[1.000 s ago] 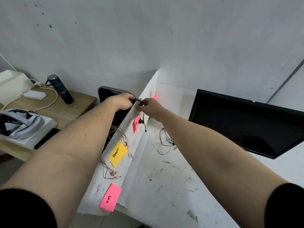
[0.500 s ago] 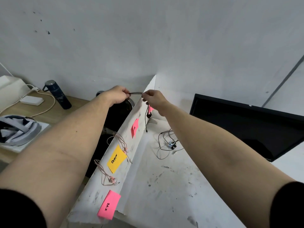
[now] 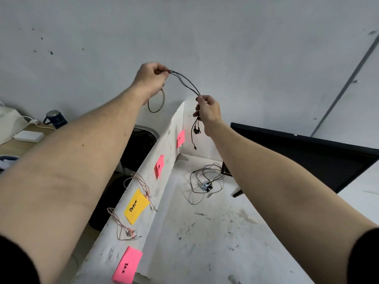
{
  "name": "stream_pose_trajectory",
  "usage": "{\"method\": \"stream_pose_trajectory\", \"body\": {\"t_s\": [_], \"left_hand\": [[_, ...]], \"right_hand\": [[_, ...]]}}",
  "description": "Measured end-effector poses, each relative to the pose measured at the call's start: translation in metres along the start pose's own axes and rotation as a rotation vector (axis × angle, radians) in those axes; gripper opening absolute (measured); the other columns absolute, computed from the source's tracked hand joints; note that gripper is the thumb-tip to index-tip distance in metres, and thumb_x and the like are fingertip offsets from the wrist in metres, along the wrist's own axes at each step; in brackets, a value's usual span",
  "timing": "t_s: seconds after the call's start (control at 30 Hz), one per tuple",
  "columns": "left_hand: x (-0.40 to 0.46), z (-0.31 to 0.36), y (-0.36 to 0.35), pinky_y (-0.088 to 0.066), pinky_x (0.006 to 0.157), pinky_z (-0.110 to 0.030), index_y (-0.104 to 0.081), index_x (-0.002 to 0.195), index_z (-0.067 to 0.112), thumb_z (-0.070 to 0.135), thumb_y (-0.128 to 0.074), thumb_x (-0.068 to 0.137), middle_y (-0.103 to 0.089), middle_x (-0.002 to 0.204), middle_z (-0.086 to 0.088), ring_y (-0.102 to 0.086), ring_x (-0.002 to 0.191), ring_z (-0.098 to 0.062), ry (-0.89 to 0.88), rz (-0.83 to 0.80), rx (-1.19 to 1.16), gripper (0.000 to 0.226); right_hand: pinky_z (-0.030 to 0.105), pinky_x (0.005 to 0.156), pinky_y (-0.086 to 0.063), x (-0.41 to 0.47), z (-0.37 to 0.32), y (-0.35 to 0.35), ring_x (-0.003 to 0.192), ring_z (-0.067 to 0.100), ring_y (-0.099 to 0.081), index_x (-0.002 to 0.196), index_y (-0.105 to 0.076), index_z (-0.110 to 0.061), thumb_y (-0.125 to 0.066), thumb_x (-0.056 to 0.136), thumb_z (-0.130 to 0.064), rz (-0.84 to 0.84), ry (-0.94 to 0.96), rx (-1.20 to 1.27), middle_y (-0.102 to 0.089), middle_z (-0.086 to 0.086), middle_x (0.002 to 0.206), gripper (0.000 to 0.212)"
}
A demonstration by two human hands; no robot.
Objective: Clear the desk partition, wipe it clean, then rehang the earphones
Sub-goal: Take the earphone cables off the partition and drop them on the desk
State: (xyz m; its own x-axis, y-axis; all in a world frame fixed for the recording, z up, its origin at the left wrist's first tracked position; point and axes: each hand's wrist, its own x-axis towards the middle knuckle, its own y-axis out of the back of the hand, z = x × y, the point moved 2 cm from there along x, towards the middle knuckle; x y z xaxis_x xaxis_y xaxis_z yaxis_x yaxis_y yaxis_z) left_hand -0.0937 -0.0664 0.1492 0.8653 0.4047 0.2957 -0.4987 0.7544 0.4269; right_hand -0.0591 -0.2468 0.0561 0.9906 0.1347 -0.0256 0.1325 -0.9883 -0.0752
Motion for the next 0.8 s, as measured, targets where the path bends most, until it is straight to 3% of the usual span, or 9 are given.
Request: {"method": "stream_pose_trajectory", "body": {"t_s": [0.2, 0.37, 0.57, 0.67, 0.8], "left_hand": [[-0.024, 0.004, -0.063, -0.048, 0.062, -0.026, -0.063, 0.082, 0.021, 0.012, -0.062, 0.089, -0.063, 0.074, 0.002, -0.063, 0.058, -0.014, 0.068, -0.163, -0.006, 0.012], [-0.052, -0.041, -0.111, -0.049, 0.065, -0.024, -0.061, 0.076, 0.021, 0.009, -0.063, 0.088, -0.066, 0.078, -0.004, -0.068, 0.061, -0.018, 0.198, -0.270, 0.042, 0.016], [-0.088, -0.107, -0.156, -0.055, 0.070, -0.032, -0.059, 0.078, 0.020, 0.013, -0.067, 0.088, -0.071, 0.089, -0.008, -0.073, 0.075, -0.025, 0.326, -0.329, 0.128, 0.016], [-0.102, -0.141, -0.174, -0.055, 0.070, -0.034, -0.059, 0.074, 0.020, 0.010, -0.068, 0.087, -0.072, 0.090, -0.016, -0.072, 0.079, -0.028, 0.375, -0.356, 0.172, 0.019], [-0.116, -0.187, -0.191, -0.060, 0.078, -0.038, -0.066, 0.077, 0.017, 0.017, -0.070, 0.083, -0.074, 0.087, -0.012, -0.073, 0.082, -0.027, 0.429, -0.401, 0.248, 0.007]], "right_hand": [[0.028, 0.060, -0.041, -0.006, 0.014, 0.023, 0.058, 0.019, -0.056, 0.100, -0.064, -0.012, -0.053, 0.095, -0.020, -0.012, -0.034, -0.078, -0.057, 0.004, 0.079, 0.014], [0.027, 0.057, -0.041, -0.011, 0.052, 0.041, 0.058, 0.017, -0.059, 0.100, -0.066, -0.012, -0.053, 0.094, -0.022, -0.010, -0.111, -0.233, -0.060, 0.001, 0.078, 0.017], [0.024, 0.051, -0.042, -0.017, 0.111, 0.061, 0.056, 0.016, -0.062, 0.092, -0.065, -0.016, -0.055, 0.095, -0.024, -0.016, -0.254, -0.416, -0.063, 0.003, 0.079, 0.014], [0.027, 0.060, -0.050, -0.016, 0.142, 0.068, 0.064, 0.019, -0.066, 0.094, -0.068, -0.016, -0.054, 0.094, -0.024, -0.015, -0.311, -0.501, -0.069, 0.008, 0.089, 0.016], [0.038, 0.081, -0.061, -0.011, 0.178, 0.075, 0.087, 0.029, -0.073, 0.095, -0.070, -0.016, -0.055, 0.090, -0.024, 0.004, -0.424, -0.582, -0.070, 0.011, 0.103, 0.018]]}}
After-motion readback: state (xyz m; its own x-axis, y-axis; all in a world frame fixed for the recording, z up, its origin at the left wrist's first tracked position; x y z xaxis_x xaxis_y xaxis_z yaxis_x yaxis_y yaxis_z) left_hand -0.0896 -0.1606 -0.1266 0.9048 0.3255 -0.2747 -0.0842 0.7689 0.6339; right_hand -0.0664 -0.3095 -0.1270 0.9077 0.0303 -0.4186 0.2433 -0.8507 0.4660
